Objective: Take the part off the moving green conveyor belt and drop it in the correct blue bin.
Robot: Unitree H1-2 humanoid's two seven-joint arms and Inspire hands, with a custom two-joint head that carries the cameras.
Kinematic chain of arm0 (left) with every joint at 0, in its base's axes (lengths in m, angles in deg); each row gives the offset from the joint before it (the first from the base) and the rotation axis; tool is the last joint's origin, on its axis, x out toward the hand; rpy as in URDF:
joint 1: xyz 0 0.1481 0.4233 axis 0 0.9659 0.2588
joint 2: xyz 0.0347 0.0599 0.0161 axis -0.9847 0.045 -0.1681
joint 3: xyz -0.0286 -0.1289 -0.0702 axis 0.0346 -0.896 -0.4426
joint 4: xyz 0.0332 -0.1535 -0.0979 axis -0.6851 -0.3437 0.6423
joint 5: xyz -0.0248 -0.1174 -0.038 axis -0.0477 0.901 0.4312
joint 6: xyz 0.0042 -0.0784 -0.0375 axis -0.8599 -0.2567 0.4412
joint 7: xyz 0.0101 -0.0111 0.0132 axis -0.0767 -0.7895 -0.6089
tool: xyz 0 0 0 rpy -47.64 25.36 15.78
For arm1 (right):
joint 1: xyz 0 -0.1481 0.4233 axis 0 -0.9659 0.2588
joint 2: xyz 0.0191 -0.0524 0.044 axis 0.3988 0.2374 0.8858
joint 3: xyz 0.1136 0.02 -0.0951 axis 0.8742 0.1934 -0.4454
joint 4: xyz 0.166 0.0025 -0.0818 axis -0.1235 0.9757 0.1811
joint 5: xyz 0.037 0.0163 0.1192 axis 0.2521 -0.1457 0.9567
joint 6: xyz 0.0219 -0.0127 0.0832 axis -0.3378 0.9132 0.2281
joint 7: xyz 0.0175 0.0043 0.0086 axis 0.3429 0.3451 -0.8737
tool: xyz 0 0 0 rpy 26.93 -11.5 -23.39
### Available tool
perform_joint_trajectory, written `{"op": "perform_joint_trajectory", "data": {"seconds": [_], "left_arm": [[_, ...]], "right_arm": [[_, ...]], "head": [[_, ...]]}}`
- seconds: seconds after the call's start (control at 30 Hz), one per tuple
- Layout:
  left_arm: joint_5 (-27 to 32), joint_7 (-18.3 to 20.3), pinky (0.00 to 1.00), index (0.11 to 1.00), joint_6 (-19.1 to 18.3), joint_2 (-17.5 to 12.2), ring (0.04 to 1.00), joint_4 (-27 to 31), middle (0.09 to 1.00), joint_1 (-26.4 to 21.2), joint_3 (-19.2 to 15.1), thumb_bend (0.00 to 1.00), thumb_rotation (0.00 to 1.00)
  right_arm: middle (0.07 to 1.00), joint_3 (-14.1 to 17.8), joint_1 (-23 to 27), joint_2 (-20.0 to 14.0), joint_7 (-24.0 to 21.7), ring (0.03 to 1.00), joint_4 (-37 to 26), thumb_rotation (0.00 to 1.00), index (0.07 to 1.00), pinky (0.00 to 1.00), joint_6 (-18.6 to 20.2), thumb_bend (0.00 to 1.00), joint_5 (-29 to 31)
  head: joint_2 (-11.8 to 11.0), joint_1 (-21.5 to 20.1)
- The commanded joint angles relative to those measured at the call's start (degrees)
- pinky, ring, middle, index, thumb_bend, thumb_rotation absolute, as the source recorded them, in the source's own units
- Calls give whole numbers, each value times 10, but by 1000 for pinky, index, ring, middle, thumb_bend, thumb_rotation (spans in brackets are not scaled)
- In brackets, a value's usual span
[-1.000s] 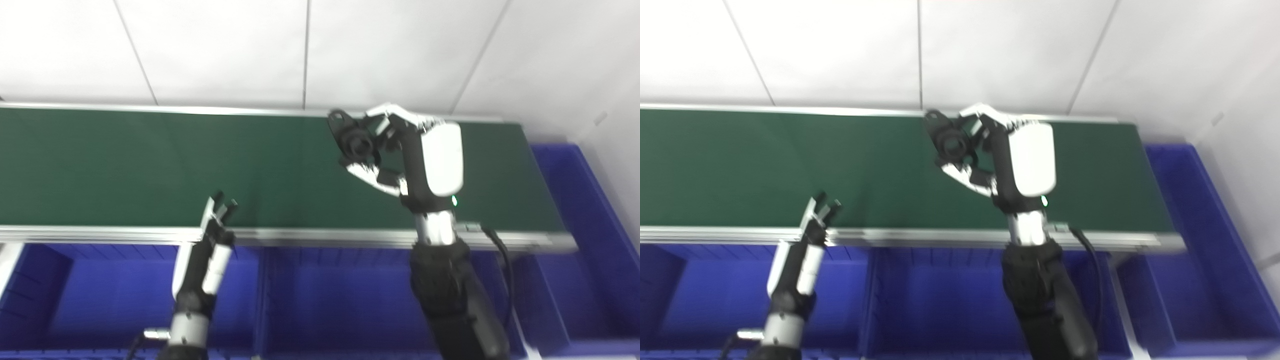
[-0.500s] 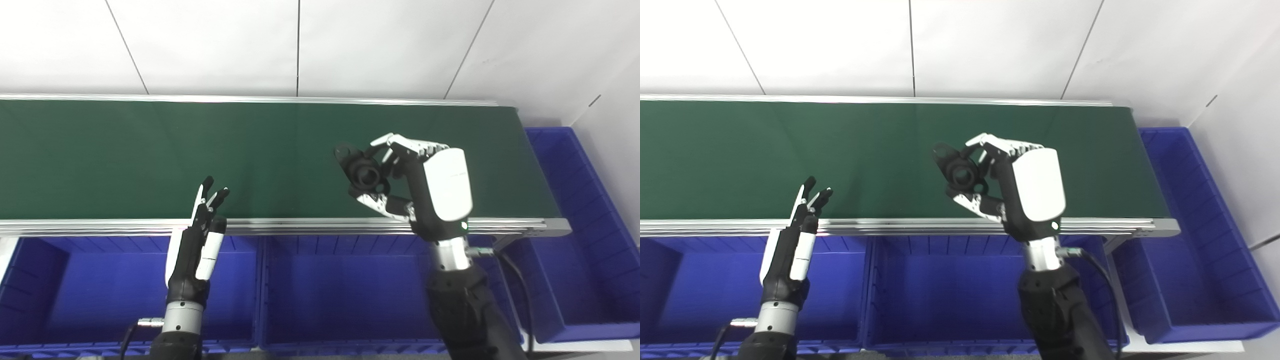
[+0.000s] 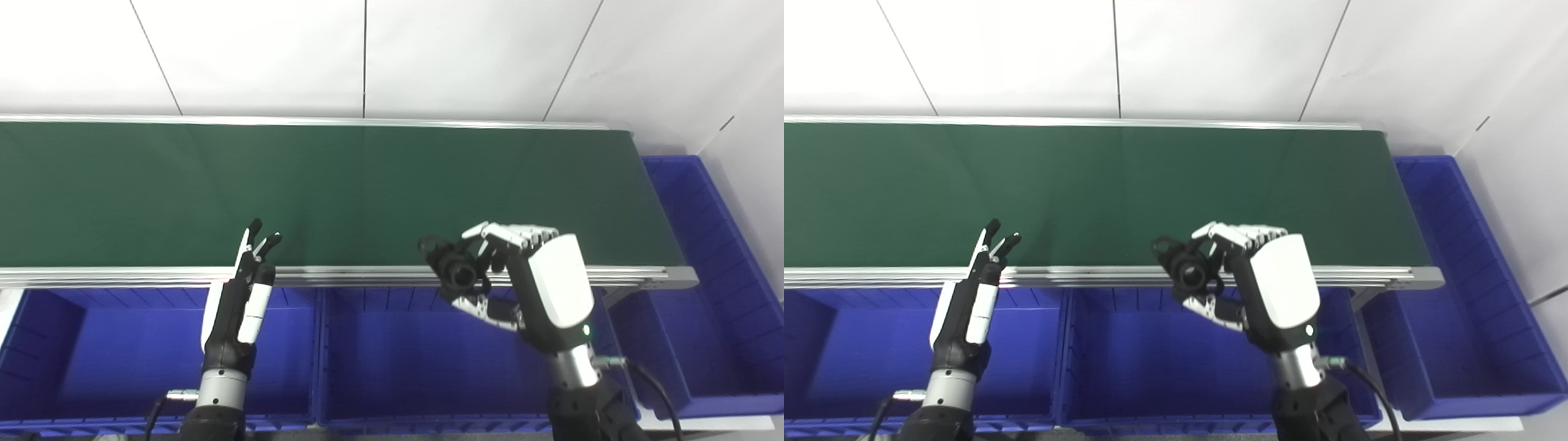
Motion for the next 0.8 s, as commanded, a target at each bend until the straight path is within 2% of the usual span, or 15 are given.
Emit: {"op": "perform_joint_trajectory", "data": {"seconds": [0.0,0.1,0.27,0.43,0.6,0.63,0.7,0.73,0.77], "left_arm": [[-1,2,1000,1000,7,-1,968,23,900,-3,1,653,1000],[1,2,1000,1000,7,0,965,23,895,-2,2,660,1000],[-1,1,1000,1000,8,2,957,21,892,-3,3,681,1000],[-1,0,1000,1000,1,8,957,26,891,-3,5,689,1000],[-2,-2,1000,1000,12,10,958,24,888,0,8,661,1000],[-2,-2,1000,1000,12,11,960,26,889,2,9,660,1000],[-2,-2,1000,1000,12,12,960,30,887,5,11,669,1000],[-1,-2,1000,1000,12,12,960,31,886,6,11,672,1000],[-1,-2,1000,1000,13,12,960,31,886,7,12,667,1000]], "right_arm": [[281,1,-10,-7,-6,208,-28,144,483,178,-26,506,5],[304,-3,-28,-14,-19,244,-30,145,483,225,-36,505,13],[305,-11,-42,-21,-21,239,2,149,483,215,-57,504,16],[326,-20,-37,-39,-88,253,42,145,485,223,-35,504,23],[306,-15,-24,-36,-136,228,80,141,484,184,-5,505,29],[331,-13,-24,-35,-146,255,82,142,485,213,7,505,23],[415,-9,-27,-26,-185,347,73,156,489,314,59,506,2],[433,-9,-29,-23,-204,366,69,160,491,334,85,506,-18],[473,-9,-29,-22,-216,398,66,306,574,357,102,597,-31]], "head": [[1,2],[2,2],[3,2],[0,-2],[0,0],[-1,2],[-3,5],[-3,5],[-3,5]]}}
